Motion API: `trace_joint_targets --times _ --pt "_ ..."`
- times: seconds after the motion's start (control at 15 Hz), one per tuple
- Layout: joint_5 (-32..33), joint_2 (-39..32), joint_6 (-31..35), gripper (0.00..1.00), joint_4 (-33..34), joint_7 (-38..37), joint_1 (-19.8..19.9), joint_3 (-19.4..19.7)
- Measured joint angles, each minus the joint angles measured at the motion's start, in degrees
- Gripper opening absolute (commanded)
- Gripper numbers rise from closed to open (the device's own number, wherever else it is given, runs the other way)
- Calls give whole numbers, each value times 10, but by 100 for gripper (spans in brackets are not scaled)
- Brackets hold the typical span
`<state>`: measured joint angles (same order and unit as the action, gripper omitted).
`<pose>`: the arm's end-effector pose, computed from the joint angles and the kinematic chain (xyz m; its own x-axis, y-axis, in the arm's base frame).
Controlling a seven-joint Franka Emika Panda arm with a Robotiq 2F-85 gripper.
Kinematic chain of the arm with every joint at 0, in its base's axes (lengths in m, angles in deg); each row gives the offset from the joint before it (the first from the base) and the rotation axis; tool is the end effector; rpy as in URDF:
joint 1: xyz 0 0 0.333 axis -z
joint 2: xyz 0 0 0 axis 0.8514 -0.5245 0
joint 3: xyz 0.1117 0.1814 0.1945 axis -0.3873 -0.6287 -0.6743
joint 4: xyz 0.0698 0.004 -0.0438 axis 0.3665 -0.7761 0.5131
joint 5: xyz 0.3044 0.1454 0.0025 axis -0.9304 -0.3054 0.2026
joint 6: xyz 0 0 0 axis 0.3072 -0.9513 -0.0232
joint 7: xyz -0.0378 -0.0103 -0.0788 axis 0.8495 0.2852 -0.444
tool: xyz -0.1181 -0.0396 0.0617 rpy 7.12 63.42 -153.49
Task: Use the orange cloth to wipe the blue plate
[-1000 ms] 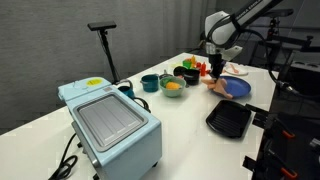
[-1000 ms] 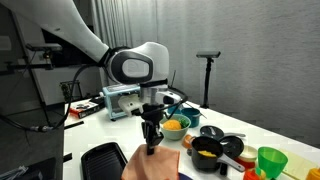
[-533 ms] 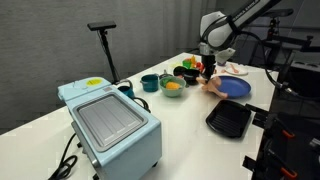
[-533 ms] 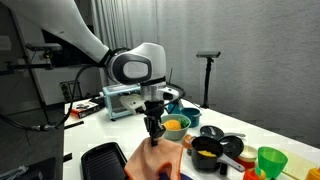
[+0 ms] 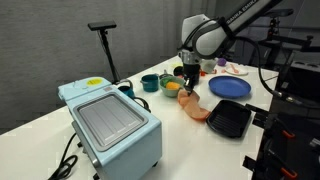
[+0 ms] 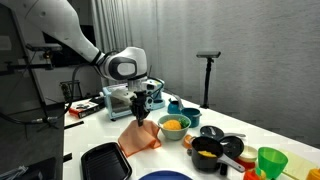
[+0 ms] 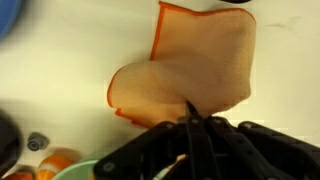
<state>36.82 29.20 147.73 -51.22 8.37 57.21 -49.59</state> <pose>0.5388 0.0602 0.2662 0.9758 0.2159 -0.0340 0.2165 -0.9762 0.0152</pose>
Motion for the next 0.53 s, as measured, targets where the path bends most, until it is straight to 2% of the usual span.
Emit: trace_joint_targets --times 0.4,0.47,0.53 --pt "2 -51 13 1 -1 35 -11 -7" --pt "5 -59 20 28 -1 39 -14 -7" --pt "9 -66 26 30 0 41 -16 -7"
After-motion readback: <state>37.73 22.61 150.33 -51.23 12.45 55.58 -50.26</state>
